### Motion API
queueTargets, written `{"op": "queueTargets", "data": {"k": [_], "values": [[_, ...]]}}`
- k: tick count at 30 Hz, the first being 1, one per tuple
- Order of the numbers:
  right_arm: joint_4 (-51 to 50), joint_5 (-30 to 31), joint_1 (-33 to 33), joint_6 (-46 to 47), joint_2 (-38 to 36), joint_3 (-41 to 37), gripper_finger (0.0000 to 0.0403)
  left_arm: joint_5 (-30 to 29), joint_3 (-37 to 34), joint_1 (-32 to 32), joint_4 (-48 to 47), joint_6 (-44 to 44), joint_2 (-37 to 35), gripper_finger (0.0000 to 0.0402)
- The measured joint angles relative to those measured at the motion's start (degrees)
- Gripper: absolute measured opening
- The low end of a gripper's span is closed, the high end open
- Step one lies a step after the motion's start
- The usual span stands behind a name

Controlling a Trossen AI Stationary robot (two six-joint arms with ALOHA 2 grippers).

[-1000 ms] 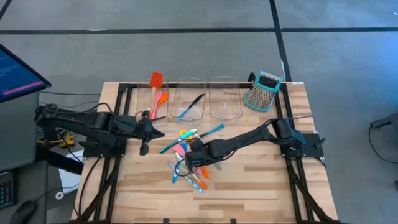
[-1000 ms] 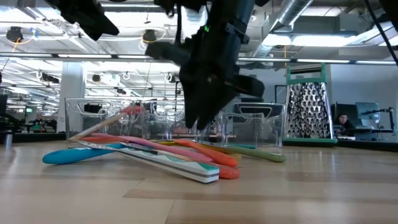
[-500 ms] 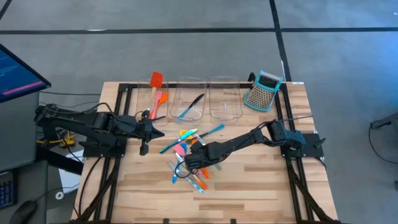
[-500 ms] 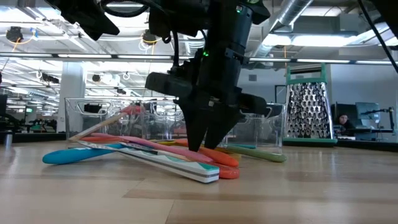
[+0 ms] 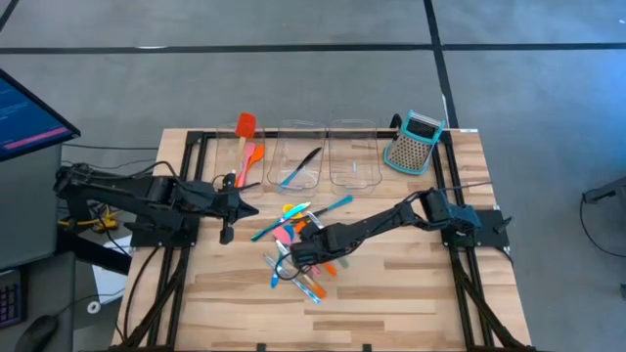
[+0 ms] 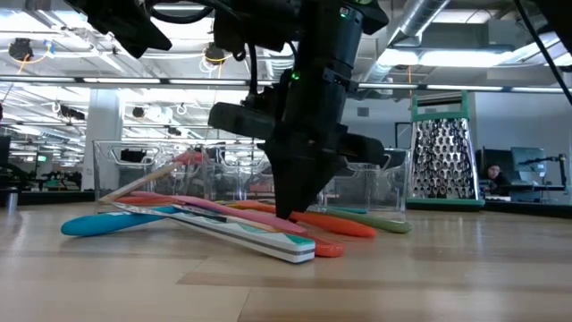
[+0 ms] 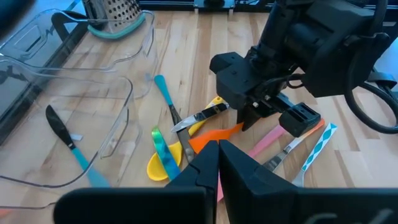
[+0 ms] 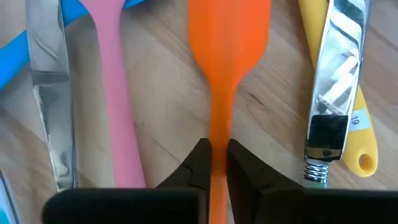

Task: Pick & Place Kitchen Items
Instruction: Put the orange spatula into the left transparent bin

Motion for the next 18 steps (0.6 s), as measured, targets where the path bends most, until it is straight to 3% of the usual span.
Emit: {"op": "queueTargets", "data": {"k": [7, 14, 18], "values": [[-0.77, -0.66, 0.1, -1.7, -0.19, 0.61, 0.0019, 0.0, 0.0, 0.0, 0.0, 0.01, 0.0, 0.0002], [-1.49, -0.47, 0.43, -7.01, -0.25, 6.25, 0.0019, 0.0, -0.02, 0.0, 0.0, 0.01, 0.0, 0.0002], [-7.96, 4.18, 0.79, -11.89, -0.28, 12.04, 0.0019, 0.0, -0.02, 0.0, 0.0, -0.02, 0.0, 0.0002]]}}
